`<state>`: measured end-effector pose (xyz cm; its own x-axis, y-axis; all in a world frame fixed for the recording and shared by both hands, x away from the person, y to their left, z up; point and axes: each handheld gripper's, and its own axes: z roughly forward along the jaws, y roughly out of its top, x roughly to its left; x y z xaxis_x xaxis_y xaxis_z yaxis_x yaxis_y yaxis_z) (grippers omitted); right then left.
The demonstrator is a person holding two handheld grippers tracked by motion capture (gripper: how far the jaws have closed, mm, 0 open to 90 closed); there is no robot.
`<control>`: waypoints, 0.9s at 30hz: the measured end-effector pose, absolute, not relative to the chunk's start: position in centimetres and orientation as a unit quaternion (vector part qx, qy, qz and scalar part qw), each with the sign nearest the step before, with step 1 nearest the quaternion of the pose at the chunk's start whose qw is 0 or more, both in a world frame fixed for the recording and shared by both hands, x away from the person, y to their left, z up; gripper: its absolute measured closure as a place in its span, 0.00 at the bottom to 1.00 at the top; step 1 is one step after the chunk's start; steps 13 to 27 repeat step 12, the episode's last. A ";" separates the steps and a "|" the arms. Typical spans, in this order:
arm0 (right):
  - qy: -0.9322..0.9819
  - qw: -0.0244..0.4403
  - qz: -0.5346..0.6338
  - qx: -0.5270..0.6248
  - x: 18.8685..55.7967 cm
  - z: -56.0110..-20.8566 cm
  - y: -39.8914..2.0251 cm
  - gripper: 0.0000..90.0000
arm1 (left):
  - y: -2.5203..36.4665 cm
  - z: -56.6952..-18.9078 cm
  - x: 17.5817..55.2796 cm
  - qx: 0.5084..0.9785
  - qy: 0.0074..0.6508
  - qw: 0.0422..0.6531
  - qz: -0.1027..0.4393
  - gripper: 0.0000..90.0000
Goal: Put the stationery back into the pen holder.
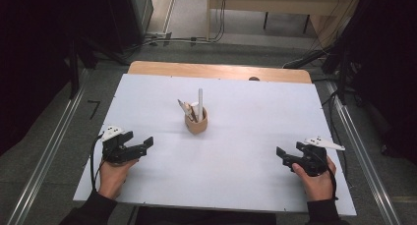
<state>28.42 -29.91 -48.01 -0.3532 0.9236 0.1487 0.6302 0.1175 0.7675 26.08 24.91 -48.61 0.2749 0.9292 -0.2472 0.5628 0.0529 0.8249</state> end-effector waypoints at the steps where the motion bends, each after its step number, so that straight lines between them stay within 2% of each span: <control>1: 0.724 0.190 0.387 0.539 28.4 -48.1 -30.1 0.16 | 24.9 -48.6 26.1 0.658 0.567 0.453 0.202 0.16; 7: 0.718 0.196 0.383 0.547 28.3 -48.2 -31.0 0.15 | 25.4 -49.0 26.3 0.660 0.574 0.436 0.212 0.16; 12: 0.713 0.210 0.368 0.559 28.2 -48.4 -32.1 0.15 | 26.1 -49.6 26.9 0.662 0.578 0.411 0.241 0.16; 27: 0.713 0.210 0.368 0.559 28.2 -48.4 -32.1 0.15 | 26.1 -49.6 26.9 0.662 0.578 0.411 0.241 0.16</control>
